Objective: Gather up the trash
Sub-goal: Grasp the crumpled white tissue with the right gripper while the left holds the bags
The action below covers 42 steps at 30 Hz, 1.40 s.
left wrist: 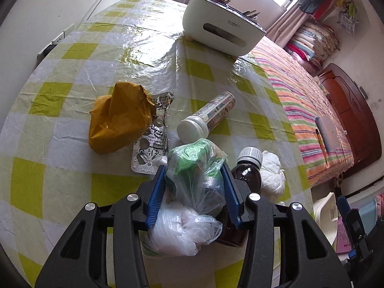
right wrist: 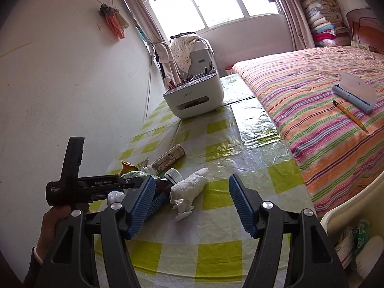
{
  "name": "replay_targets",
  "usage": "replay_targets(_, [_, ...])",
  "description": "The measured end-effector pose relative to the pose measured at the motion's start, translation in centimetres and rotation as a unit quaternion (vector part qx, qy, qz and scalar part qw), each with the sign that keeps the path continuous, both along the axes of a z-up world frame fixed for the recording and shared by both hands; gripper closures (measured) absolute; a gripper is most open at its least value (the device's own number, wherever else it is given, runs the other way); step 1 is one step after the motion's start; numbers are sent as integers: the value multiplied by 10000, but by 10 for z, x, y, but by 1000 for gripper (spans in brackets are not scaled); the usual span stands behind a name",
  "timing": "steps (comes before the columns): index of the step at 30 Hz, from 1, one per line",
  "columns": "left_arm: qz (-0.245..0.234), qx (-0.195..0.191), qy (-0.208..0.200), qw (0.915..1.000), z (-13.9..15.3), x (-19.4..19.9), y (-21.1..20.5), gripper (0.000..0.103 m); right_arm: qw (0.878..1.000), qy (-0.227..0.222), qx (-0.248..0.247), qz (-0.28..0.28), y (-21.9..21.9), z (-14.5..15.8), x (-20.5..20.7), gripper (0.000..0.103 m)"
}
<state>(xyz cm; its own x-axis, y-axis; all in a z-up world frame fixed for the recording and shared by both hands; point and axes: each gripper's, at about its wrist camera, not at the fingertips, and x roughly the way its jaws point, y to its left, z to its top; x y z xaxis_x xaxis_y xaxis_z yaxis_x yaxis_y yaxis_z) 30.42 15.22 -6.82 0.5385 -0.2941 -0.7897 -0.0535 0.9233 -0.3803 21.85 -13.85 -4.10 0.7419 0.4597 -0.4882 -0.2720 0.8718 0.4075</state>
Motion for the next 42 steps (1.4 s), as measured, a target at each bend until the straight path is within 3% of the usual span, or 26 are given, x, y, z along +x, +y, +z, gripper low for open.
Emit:
replay_targets(13, [532, -645, -870, 9927, 49, -65, 43, 58, 9910, 792, -965, 479, 63, -35, 53, 41])
replay_targets(18, [655, -469, -1127, 9904, 60, -77, 50, 58, 9870, 1049, -1082, 554, 71, -49, 67, 45])
replay_targets(23, [470, -787, -1154, 9891, 61, -79, 52, 58, 9828, 1228, -1203, 668, 80, -59, 76, 70])
replay_targets(26, [392, -846, -1178, 9886, 62, -80, 50, 58, 9818, 1136, -1344, 719, 84, -58, 71, 76])
replay_targets(36, [-229, -579, -1180, 9911, 54, -89, 19, 57, 9849, 1149, -1028, 788, 72, -55, 59, 80])
replay_targets(40, [-340, -411, -1078, 9927, 45, -95, 10, 52, 9864, 1129, -907, 772, 63, -53, 52, 80])
replay_targets(42, [-367, -406, -1109, 9923, 44, -99, 9, 55, 9875, 1106, -844, 740, 58, -51, 50, 80])
